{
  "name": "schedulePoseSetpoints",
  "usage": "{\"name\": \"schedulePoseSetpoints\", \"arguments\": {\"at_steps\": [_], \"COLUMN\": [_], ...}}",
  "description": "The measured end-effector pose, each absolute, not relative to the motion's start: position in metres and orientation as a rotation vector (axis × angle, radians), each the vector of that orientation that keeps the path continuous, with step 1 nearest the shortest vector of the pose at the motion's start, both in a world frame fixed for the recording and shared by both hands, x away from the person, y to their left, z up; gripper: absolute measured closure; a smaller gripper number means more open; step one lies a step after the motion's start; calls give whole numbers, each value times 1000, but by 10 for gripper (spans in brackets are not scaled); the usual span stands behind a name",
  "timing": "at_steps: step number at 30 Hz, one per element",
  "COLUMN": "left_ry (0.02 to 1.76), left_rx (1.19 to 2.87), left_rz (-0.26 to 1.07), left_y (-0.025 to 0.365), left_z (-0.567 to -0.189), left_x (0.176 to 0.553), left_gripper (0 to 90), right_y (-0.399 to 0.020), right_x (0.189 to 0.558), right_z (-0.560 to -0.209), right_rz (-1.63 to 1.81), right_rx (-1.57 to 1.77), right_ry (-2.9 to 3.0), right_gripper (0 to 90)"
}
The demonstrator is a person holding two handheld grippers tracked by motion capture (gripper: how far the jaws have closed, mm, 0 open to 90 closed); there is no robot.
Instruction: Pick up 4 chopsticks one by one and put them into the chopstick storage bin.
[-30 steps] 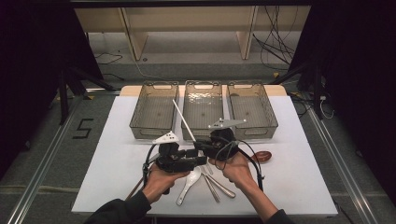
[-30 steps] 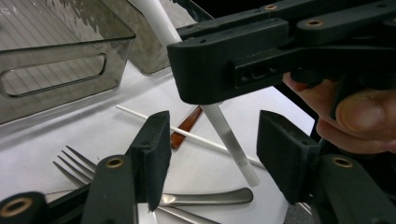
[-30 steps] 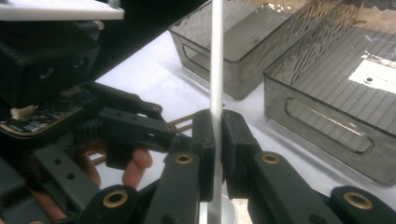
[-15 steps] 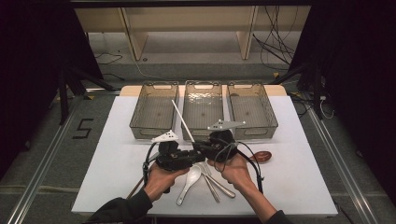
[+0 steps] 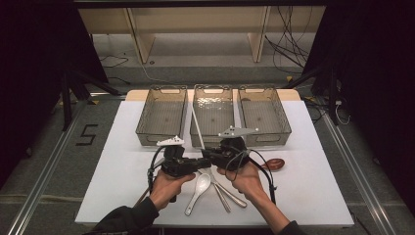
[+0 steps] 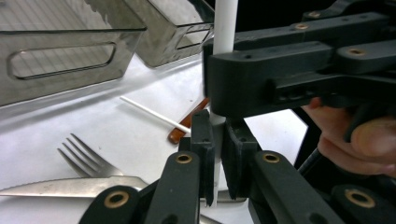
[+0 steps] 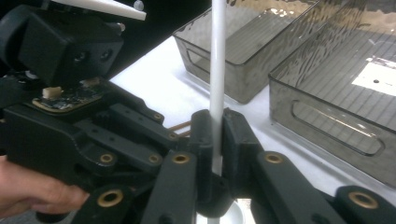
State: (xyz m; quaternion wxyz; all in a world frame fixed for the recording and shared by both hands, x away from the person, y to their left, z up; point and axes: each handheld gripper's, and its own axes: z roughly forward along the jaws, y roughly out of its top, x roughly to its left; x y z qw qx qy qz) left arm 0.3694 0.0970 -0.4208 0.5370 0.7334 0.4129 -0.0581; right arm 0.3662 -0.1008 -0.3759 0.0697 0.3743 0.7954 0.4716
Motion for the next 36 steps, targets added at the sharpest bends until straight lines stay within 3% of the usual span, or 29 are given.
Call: {"name": "schedulePoseSetpoints", "arguments": {"at_steps": [7, 12, 36], "left_ry": [1038, 1057, 1116], "left_rx": [1747, 1768, 1800], "left_rz": [-101, -59, 47], "left_y": [121, 139, 201], "left_z": [-418, -411, -376], "left_x": [383, 391, 421], "left_gripper": [835, 835, 834], "right_y": [-124, -148, -198], "right_x": [363, 363, 350], "right_z": [-366, -372, -405], "right_rz": [1382, 1243, 972], "right_rx": [1104, 1143, 1279], "right_ry": [2405, 2426, 2472], "right_gripper": [571, 442, 330]}}
